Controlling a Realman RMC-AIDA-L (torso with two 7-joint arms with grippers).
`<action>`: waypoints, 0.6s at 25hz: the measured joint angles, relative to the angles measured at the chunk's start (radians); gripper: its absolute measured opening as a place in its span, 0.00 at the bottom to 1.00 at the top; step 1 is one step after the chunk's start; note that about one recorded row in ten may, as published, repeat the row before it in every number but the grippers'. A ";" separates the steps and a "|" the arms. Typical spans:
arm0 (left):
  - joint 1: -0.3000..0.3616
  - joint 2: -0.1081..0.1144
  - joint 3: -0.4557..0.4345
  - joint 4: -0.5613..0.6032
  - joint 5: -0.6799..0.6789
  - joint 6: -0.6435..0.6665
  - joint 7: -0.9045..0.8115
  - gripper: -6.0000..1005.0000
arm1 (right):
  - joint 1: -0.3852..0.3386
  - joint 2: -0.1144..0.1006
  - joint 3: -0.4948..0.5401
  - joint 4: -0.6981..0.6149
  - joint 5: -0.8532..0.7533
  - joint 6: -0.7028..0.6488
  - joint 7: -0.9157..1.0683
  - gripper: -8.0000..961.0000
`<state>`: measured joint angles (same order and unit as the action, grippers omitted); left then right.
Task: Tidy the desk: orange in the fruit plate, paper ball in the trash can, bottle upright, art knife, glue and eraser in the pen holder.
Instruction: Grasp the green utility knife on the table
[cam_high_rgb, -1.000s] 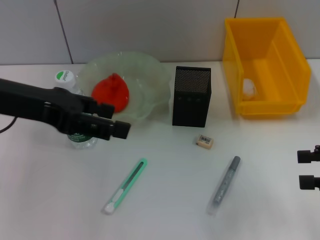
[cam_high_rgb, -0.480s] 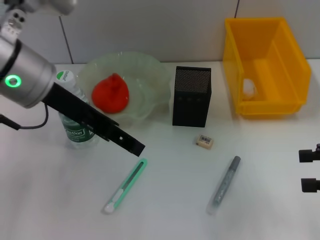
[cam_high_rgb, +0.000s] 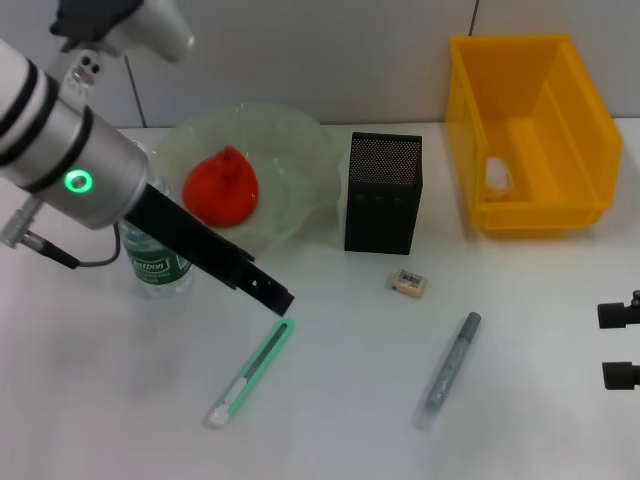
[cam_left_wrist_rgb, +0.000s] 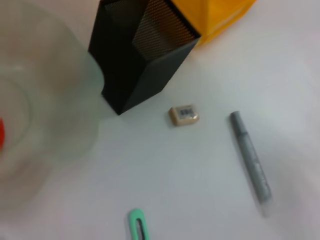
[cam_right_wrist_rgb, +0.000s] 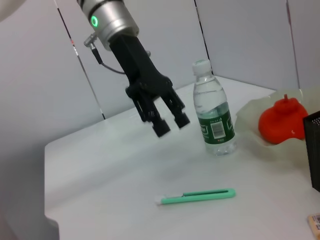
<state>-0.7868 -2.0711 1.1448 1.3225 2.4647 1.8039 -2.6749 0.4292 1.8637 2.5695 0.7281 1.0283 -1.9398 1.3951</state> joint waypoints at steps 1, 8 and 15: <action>0.000 -0.001 0.026 -0.013 0.002 -0.014 -0.008 0.80 | 0.001 0.000 0.000 0.000 0.000 0.000 -0.002 0.80; -0.011 -0.001 0.189 -0.034 0.040 -0.059 -0.121 0.80 | 0.005 0.002 0.000 -0.005 -0.001 0.004 -0.011 0.80; -0.067 -0.008 0.285 -0.117 0.080 -0.083 -0.204 0.80 | 0.005 0.005 0.000 -0.007 -0.001 0.009 -0.018 0.80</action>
<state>-0.8538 -2.0796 1.4294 1.2056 2.5447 1.7212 -2.8791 0.4344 1.8683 2.5699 0.7214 1.0276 -1.9305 1.3776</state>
